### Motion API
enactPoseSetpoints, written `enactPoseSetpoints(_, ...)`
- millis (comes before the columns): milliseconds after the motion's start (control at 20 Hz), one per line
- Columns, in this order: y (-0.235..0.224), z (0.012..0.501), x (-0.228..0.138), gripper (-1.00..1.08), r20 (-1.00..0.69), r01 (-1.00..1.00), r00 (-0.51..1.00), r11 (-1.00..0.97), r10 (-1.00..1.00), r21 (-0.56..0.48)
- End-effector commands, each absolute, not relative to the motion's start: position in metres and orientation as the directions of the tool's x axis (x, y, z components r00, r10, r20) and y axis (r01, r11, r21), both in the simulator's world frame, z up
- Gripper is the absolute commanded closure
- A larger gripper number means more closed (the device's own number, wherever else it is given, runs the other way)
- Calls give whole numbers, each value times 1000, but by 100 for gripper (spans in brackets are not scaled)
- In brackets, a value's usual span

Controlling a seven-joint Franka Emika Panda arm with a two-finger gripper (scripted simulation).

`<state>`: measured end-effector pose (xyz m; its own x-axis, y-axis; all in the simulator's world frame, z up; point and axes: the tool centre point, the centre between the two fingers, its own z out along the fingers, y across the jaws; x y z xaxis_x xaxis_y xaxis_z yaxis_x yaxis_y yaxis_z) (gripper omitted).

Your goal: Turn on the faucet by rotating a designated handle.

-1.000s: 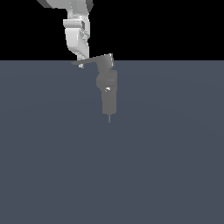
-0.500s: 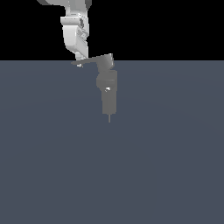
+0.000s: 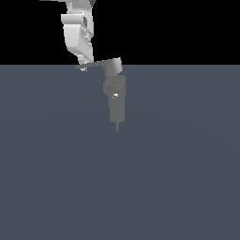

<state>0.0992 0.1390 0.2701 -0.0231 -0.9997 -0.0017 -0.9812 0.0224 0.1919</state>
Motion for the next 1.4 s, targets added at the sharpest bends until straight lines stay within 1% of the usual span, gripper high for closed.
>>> enactPoseSetpoints(0,137,272,92,108,0,-980,-25,25,-1000,197)
enactPoseSetpoints(1200,141,283,37,108,1,-980,-26,26,-1000,196)
enactPoseSetpoints(1350,136,278,38,108,6,-979,-30,31,-1000,200)
